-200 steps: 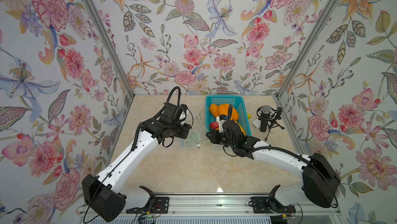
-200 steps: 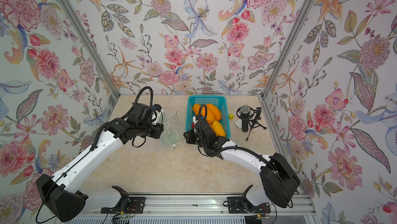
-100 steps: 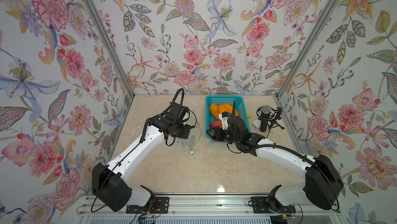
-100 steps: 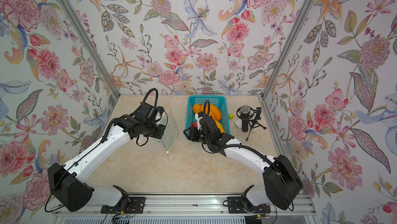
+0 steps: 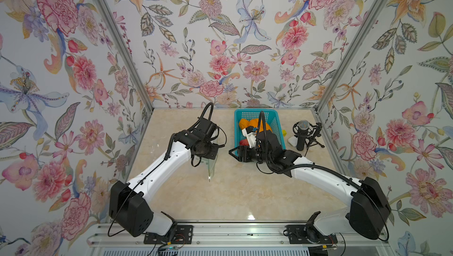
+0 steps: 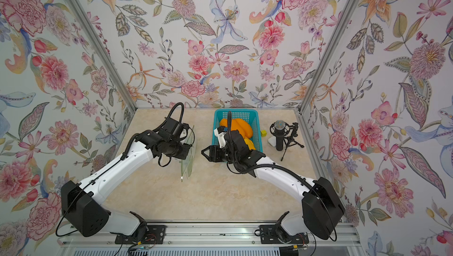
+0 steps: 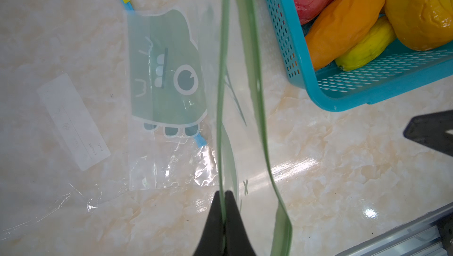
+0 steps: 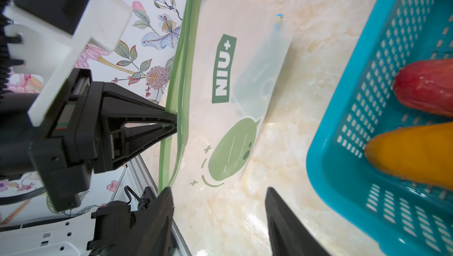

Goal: Place the mango in a zip-top bag and seal the zipper
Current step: Open the zipper of the food storage bag, then pick up the mango from the basket.

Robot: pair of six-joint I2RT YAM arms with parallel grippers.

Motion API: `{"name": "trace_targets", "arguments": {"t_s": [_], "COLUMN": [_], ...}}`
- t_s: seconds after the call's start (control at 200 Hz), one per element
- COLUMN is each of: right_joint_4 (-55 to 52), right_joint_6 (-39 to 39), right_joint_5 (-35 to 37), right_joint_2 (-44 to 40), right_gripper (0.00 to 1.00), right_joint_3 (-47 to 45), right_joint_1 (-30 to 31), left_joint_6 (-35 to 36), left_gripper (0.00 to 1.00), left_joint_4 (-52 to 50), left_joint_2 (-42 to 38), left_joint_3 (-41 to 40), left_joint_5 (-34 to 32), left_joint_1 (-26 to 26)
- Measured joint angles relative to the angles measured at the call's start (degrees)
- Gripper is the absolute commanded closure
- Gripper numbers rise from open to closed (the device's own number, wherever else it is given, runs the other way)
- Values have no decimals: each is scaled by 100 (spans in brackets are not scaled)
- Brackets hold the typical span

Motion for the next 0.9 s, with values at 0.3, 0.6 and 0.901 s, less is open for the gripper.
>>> {"name": "trace_targets", "arguments": {"t_s": [0.3, 0.6, 0.901], "right_joint_4": [-1198, -2520, -3355], "right_joint_6": [-610, -1320, -2024], "right_joint_5": [719, 1764, 2529], "right_joint_2": [101, 656, 1259], "right_gripper": [34, 19, 20], "right_joint_3": [874, 1499, 1755], "right_joint_1": [-1014, -1451, -1670], "left_joint_6": [2, 4, 7], "left_gripper": [100, 100, 100], "left_joint_4": [63, 234, 260], "left_joint_2": [0, 76, 92], "left_joint_3": [15, 17, 17], "left_joint_5": [136, 267, 289], "left_joint_1": [0, 0, 0]}}
